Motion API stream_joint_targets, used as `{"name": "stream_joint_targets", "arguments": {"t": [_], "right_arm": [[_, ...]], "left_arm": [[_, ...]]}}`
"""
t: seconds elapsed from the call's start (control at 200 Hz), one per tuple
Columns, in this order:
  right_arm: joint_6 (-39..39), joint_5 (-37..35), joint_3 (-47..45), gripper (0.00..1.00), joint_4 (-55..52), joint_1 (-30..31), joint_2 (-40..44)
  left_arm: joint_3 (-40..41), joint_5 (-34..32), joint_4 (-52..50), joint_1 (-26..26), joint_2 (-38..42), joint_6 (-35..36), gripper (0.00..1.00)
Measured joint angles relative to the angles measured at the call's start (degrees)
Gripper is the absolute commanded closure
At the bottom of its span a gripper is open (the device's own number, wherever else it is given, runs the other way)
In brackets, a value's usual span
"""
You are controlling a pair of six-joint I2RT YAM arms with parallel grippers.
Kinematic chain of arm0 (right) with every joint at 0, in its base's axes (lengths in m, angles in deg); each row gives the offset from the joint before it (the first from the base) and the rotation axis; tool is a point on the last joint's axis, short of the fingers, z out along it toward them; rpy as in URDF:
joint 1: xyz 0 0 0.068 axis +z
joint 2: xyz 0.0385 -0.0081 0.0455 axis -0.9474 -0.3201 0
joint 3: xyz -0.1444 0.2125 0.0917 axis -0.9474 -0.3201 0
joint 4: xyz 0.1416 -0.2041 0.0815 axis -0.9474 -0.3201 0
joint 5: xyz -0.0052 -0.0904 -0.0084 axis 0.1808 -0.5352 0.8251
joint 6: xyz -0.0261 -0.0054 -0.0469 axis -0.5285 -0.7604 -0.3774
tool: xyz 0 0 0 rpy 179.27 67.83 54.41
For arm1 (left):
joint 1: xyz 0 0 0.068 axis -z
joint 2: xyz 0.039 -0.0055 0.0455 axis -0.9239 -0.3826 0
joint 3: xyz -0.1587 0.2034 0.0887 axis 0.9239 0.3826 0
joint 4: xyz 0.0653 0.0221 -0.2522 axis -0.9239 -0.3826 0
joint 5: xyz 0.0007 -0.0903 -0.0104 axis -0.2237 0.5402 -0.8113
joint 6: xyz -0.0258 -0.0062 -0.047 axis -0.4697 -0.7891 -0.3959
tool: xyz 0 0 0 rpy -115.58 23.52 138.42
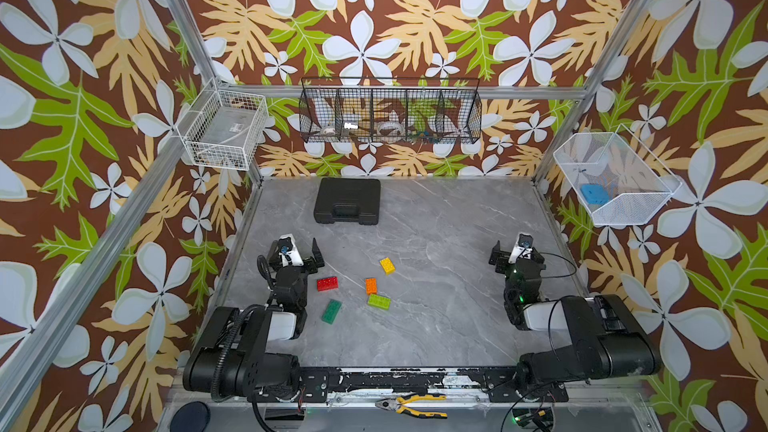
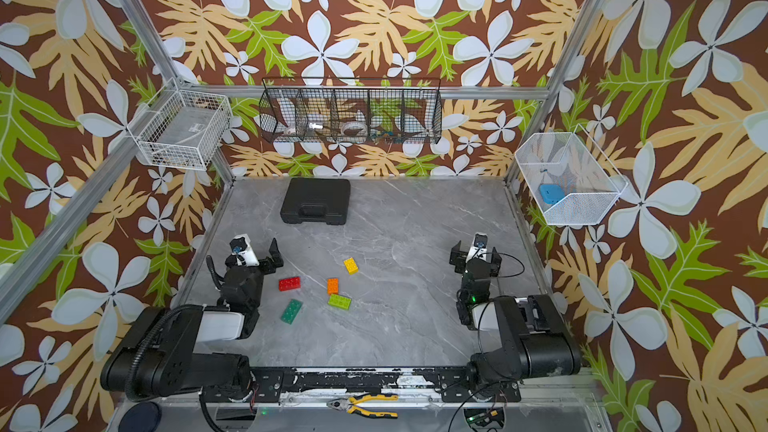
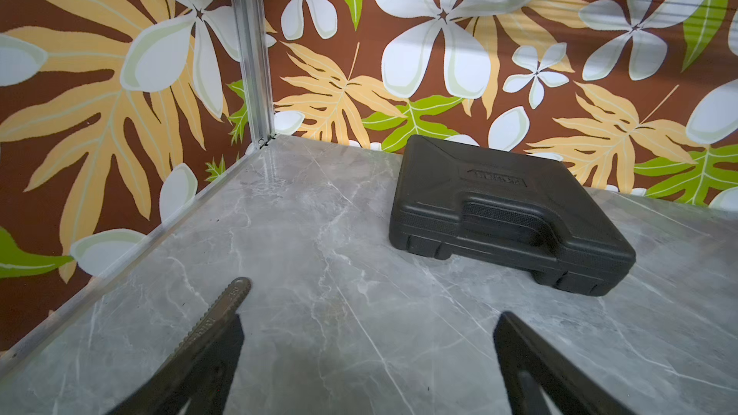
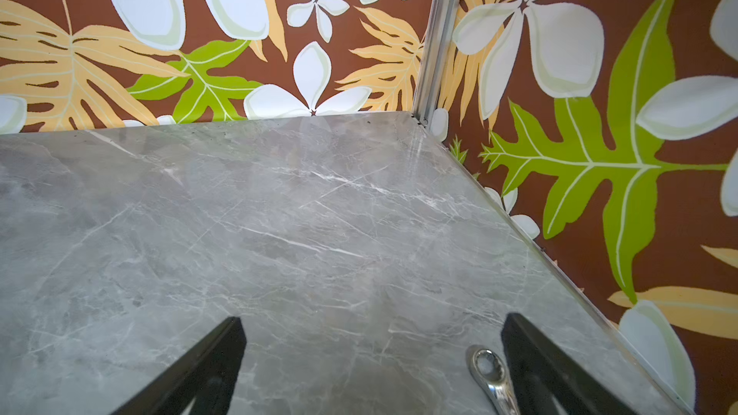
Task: Assemble a rectangle with lego
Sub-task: Move the lego brick at the center of the board.
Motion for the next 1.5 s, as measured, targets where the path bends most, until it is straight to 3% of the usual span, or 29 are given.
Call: {"name": "stream_joint_targets", "arguments": {"t": [1.371,1.496], "right_arm": [[0.0,0.0,0.0,0.01,0.0,0.0,0.2],[-1.0,0.4,5.2,0.01,-9.5,1.0,6.3]], "left_arm": [[0.1,0.4,0.0,-0.1,0.2,0.0,0.00],[1.2,-2.0,-2.2,1.7,6.4,0.1,0.00]]}}
